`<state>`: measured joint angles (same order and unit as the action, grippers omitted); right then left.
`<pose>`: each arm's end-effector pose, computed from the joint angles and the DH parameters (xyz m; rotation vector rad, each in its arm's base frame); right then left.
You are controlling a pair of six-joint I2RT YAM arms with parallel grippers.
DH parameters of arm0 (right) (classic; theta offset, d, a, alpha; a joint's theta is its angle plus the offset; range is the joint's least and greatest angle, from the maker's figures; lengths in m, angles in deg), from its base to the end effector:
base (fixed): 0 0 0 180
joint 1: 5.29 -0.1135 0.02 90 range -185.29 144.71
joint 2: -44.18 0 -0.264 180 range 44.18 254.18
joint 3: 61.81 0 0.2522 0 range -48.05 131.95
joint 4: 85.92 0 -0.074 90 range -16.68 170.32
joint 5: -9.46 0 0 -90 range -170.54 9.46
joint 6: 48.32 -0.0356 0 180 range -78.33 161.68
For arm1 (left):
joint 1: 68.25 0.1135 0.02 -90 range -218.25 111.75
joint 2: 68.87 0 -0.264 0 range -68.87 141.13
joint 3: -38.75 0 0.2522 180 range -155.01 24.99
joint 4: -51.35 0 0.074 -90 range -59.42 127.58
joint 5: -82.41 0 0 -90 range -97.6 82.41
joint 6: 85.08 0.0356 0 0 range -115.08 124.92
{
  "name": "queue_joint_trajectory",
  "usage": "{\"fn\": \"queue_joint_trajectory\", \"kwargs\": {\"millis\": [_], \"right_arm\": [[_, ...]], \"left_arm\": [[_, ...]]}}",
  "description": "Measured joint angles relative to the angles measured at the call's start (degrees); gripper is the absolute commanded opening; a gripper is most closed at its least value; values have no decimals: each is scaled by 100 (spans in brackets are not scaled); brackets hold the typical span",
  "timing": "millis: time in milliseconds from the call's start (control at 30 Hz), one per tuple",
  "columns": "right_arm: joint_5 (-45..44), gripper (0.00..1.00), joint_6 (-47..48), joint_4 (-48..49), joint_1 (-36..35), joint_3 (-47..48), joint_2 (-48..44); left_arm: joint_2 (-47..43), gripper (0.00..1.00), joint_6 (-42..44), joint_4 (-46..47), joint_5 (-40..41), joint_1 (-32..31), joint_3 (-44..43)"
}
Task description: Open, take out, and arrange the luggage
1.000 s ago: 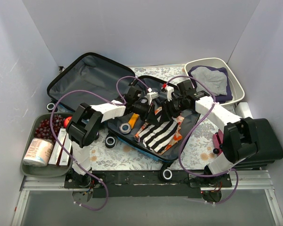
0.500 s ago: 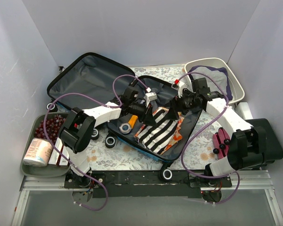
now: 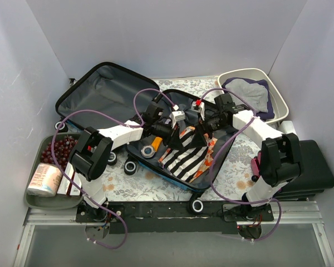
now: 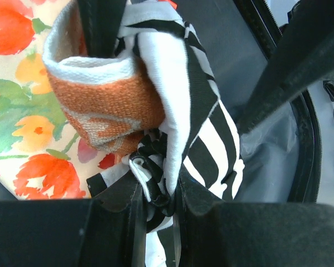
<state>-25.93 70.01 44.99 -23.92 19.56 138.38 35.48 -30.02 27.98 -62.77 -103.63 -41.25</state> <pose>0.3032 0.1328 0.2373 -1.2115 2.0294 1.1563 0.2918 -0.2431 0.1955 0.5305 2.5744 -1.6744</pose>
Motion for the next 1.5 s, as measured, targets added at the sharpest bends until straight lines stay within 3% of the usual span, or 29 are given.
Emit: {"fn": "queue_joint_trajectory", "kwargs": {"millis": [433, 500, 533, 567, 633, 667, 767, 800, 900, 1033, 1233, 1500], "right_arm": [[-50, 75, 944, -800, -417, 24, 2], [-96, 67, 872, -719, -450, 24, 0], [-120, 58, 813, -656, -472, 24, 0], [-162, 48, 741, -597, -490, 24, 0], [-225, 31, 682, -514, -514, 24, 0], [-337, 29, 584, -448, -538, 24, 0], [-743, 17, 356, -273, -612, 22, -15], [-916, 16, 271, -221, -638, 20, -39], [-1432, 17, 70, -151, -734, 20, -153], [-2238, 1, -210, -42, -927, 0, -328], [-3582, 1, -514, 197, -1373, -190, -601], [-5643, 1, -844, 605, -1991, -503, -1075]], "left_arm": [[0, 0, -22, -68, -13, 0, -13], [0, 13, -44, -70, -13, 0, -15], [0, 26, -52, -70, -11, 0, -15], [0, 50, -79, -72, -2, 0, -15], [0, 62, -140, -87, 35, 13, -20], [0, 72, -203, -118, 50, 26, -24], [-7, 87, -304, -203, 122, 72, -17], [-24, 98, -337, -216, 184, 79, -7], [-236, 98, -452, -238, 459, 79, 114], [-907, 98, -516, -190, 828, 52, 402], [-2024, 98, -704, -4, 1403, 11, 684], [-2752, 98, -885, 68, 1786, 11, 1097]]}}
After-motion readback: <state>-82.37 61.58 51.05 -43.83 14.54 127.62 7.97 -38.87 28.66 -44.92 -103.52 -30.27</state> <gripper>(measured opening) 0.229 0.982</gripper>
